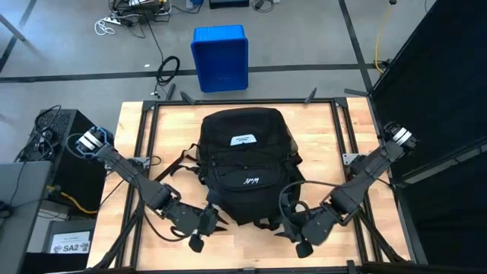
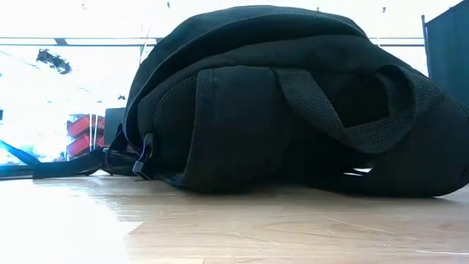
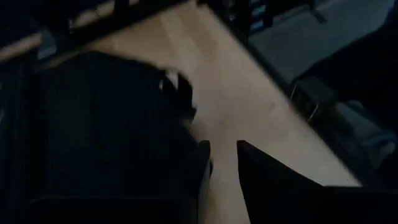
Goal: Unpack backpack
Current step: Close the black backpack
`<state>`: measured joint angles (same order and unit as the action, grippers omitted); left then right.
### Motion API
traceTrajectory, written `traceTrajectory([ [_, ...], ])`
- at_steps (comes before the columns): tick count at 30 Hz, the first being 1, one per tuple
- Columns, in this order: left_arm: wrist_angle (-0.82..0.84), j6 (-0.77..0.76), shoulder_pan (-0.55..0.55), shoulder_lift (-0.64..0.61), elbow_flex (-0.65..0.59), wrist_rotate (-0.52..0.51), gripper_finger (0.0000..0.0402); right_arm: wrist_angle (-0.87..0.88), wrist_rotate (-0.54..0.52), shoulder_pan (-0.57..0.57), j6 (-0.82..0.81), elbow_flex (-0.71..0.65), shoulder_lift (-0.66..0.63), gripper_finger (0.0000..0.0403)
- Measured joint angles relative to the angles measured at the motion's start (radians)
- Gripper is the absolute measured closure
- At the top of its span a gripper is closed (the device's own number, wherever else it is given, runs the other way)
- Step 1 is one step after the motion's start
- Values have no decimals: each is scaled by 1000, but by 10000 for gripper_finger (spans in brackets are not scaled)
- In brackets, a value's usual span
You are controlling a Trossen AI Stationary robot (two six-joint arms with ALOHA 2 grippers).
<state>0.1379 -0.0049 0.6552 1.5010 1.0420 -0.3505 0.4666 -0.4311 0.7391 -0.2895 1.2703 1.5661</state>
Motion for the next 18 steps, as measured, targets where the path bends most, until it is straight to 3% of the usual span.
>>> traceTrajectory([
  [4, -25, 3, -12, 66, 0, 43, 343, -46, -97, 40, -54, -65, 2, 272],
  [10, -39, -31, -61, 138, -1, 83, 343, -263, -100, 41, -109, -229, 2, 273],
  [14, -31, -27, -97, 146, -1, 82, 343, -286, -101, 16, -178, -307, 2, 273],
  [18, -6, 21, -137, 146, -1, 11, 343, -295, -104, -14, -223, -350, 2, 273],
])
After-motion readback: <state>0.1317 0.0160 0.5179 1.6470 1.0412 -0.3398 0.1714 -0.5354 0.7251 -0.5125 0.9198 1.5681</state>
